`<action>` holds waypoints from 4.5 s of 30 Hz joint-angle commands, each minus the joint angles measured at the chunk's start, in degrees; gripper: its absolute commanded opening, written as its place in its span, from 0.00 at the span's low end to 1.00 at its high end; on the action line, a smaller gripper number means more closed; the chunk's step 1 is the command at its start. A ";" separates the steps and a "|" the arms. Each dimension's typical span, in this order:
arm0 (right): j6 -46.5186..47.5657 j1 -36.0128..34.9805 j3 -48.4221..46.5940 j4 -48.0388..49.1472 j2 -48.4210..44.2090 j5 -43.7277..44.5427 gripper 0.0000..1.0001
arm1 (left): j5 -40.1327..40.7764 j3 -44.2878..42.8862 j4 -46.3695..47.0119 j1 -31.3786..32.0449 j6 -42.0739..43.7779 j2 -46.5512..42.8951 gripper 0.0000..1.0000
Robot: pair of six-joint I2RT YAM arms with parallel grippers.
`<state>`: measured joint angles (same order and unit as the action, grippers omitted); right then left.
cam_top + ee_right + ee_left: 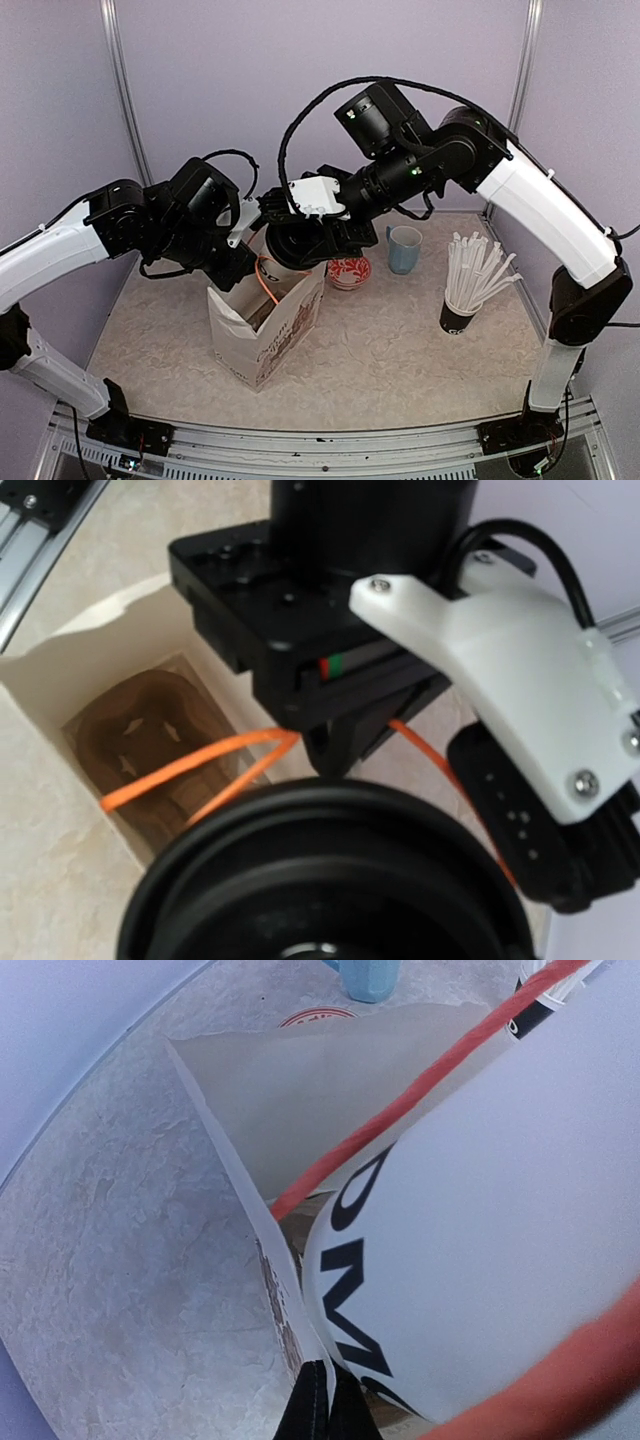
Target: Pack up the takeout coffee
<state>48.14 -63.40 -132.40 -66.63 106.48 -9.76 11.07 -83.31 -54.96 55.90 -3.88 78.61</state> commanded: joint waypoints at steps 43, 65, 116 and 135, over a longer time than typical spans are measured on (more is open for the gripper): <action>4.59 -3.67 22.71 4.77 -10.77 10.89 0.51 | -0.08 -3.62 9.51 5.02 9.54 -0.53 0.00; 5.35 -8.22 34.01 1.15 -16.56 11.31 0.49 | 0.16 4.10 17.31 -2.02 -0.69 -10.78 0.60; 6.52 -16.30 47.18 25.94 -22.35 34.13 0.49 | -22.17 22.59 37.58 -15.81 -8.23 13.40 0.53; 8.67 -14.50 48.53 18.39 -19.88 23.83 0.49 | -24.25 22.34 36.67 -17.67 -4.21 14.19 0.54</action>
<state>55.44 -78.78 -85.43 -49.89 87.22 14.72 -11.03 -60.45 -18.52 38.70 -9.78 92.42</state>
